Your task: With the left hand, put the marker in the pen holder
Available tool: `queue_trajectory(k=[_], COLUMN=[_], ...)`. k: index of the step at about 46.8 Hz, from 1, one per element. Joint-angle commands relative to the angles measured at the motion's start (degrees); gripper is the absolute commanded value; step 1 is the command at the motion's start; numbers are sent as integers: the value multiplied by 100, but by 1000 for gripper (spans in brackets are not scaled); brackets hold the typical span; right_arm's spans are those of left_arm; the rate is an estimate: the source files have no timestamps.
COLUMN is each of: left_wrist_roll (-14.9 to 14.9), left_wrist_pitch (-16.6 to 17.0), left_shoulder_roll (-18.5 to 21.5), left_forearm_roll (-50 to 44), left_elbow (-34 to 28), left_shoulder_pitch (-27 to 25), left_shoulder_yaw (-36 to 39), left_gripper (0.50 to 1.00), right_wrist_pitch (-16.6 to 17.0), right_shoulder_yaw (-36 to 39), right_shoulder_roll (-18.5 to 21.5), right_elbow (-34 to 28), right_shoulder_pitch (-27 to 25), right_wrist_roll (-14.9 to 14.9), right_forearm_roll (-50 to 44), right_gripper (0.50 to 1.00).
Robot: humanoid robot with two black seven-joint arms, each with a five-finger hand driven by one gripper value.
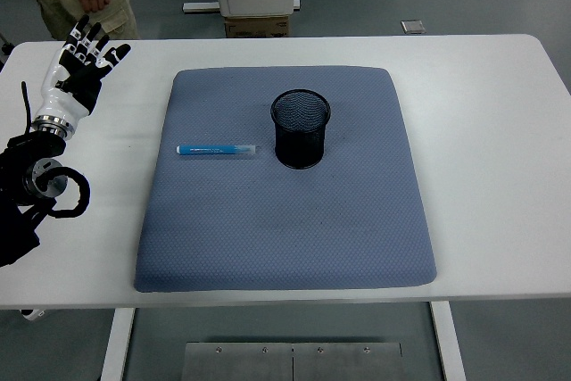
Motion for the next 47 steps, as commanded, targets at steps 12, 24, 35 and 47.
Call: queue_trajectory(k=[12,24,35,47], left_wrist_roll=[2,-7,2,11], left_wrist_pitch=[4,30,12,65], left_shoulder_roll=[69,113,254,368], left_forearm_roll=[37,47,20,20], left_elbow=[-13,-21,-74,-513], left_shoulder_pitch=[-130,-780,-1150,-1791], left_shoulder_yaw=[82,1698,2235,3402], left_gripper=[1000,1000,1000,1000], right_wrist_pitch=[0,0,0,0], right_shoulder_yaw=[0,0,0,0], right_shoulder_roll=[0,0,0,0], right_elbow=[3,3,3,3], right_shoulder_pitch=[0,0,0,0], right_wrist_roll=[-1,-1,-1,-1], right_forearm_roll=[0,0,0,0], right_gripper=[1000,1000,1000,1000])
